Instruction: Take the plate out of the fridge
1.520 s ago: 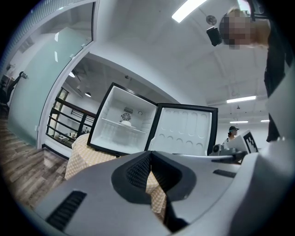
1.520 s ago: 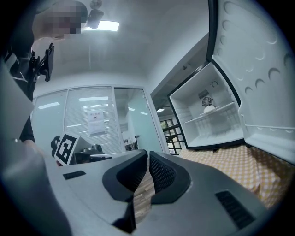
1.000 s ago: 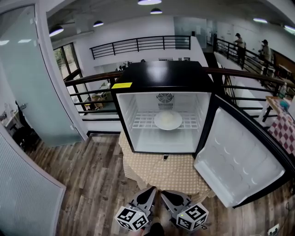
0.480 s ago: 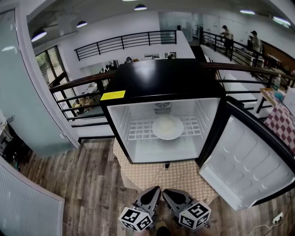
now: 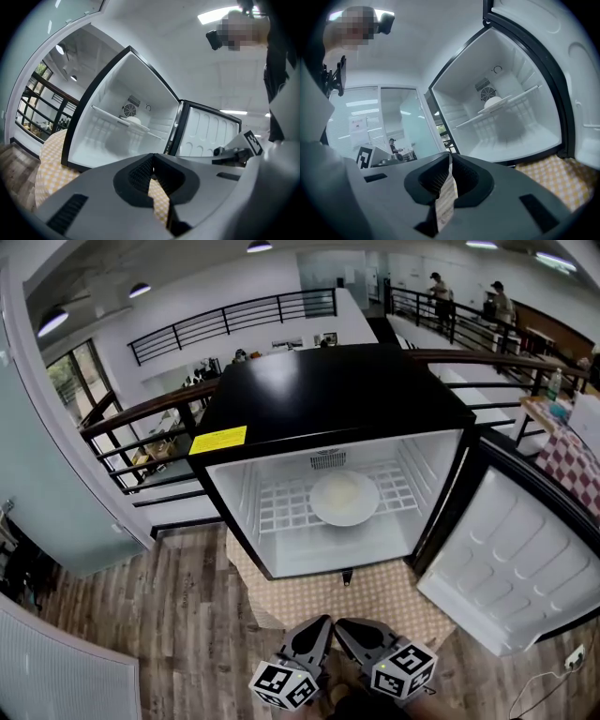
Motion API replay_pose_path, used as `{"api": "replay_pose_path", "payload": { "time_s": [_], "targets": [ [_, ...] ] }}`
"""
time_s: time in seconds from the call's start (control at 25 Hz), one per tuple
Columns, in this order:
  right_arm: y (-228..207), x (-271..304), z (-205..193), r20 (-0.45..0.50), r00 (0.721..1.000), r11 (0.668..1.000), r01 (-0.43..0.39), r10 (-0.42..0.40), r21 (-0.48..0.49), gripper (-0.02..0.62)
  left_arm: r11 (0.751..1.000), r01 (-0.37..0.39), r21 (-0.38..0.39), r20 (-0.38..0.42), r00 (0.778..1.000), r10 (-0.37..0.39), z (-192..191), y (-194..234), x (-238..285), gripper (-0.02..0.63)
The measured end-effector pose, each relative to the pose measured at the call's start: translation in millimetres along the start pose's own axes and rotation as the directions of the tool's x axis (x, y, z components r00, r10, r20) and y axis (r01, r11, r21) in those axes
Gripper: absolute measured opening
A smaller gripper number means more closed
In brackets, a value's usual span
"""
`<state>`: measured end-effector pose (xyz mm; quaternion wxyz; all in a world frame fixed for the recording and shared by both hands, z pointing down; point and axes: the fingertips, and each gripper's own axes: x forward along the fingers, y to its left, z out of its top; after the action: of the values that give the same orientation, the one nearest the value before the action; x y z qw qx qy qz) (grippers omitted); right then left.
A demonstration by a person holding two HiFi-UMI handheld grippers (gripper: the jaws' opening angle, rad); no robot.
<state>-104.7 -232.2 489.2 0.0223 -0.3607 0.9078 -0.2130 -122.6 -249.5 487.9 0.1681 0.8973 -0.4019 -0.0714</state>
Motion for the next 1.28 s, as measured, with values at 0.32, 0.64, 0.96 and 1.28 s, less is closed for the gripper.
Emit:
{"api": "replay_pose_path", "payload": {
  "time_s": [0.32, 0.64, 0.96, 1.28],
  "targets": [
    [-16, 18, 9, 0.008, 1.0, 0.999, 0.019, -0.019, 0.03, 0.04, 1.0, -0.001, 0.005, -0.006, 1.0, 0.001, 8, 17, 17, 0.008],
    [-44, 34, 36, 0.042, 0.997, 0.998, 0.061, -0.062, 0.023, 0.04, 1.0, 0.025, 0.012, 0.005, 1.0, -0.025, 18, 25, 46, 0.008],
    [-69, 52, 66, 0.081, 0.992, 0.985, 0.081, -0.094, 0.152, 0.041, 0.999, 0.044, 0.011, 0.001, 0.999, -0.044, 24, 33, 76, 0.008],
    [-99, 63, 95, 0.135, 0.981, 0.931, 0.081, -0.136, 0.356, 0.118, 0.997, 0.073, 0.037, 0.02, 0.997, -0.074, 39, 36, 97, 0.008]
  ]
}}
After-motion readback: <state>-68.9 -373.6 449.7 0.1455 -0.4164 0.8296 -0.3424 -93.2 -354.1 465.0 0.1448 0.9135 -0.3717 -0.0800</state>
